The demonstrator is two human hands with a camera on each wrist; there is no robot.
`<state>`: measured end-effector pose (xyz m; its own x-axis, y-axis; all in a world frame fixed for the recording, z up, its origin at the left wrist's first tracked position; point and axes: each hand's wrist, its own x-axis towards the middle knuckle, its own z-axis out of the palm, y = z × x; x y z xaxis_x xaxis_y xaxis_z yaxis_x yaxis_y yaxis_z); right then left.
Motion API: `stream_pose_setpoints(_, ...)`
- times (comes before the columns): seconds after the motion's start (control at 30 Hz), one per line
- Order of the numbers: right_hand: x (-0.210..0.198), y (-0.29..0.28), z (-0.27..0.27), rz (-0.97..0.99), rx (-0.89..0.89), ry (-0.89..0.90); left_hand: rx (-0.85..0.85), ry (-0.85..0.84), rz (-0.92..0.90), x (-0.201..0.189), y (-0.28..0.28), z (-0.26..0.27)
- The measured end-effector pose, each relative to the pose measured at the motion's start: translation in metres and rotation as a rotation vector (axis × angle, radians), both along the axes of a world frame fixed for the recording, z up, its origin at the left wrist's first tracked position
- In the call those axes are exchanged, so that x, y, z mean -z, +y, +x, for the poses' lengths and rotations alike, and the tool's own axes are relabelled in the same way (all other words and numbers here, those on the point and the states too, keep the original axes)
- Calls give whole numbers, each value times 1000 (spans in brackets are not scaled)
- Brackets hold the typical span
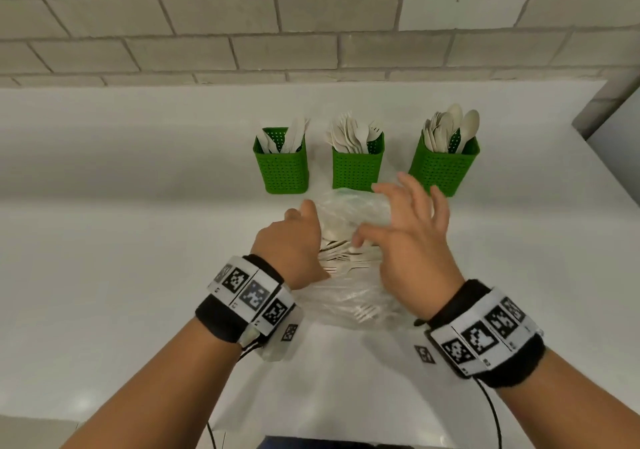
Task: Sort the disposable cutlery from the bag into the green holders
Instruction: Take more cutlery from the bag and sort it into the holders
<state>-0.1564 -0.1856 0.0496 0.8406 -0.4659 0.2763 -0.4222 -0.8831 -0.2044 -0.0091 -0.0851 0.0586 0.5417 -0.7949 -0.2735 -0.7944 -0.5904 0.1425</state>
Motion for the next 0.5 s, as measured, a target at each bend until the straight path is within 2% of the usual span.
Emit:
stream_pose_setpoints(0.07, -2, -2, -3, 41, 97, 364, 8, 0, 63, 2, 1, 2)
stream_pose_setpoints(0.13, -7, -15, -10, 203, 221, 628, 31, -21, 55, 6, 6, 3)
stream_pose_setpoints(0.2, -7, -23, -11, 304, 229, 624, 40, -69, -47, 11, 8, 2)
stream_pose_setpoints(0.27, -4, -28, -11, 352, 166, 456, 22, -77, -209, 15, 8, 6)
stream_pose_setpoints(0.3, -2, -31, -11, 389, 119, 326, -13, -13, -298, 13, 8, 10)
stream_pose_setpoints(0.33, -1, -35, -13, 461, 95, 192, -87, 130, -419, 10, 8, 17)
stream_pose_setpoints(0.43, -5, -39, -17, 794, 14, -230, -514, 891, -861, -3, 7, 24)
stream_pose_setpoints(0.47, -2, -38, -17, 910, -17, -329, -628, 1099, -936, -5, 8, 23)
stream_pose_setpoints(0.5, 1, -36, -17, 1052, -35, -427, -695, 1234, -968, -5, 8, 23)
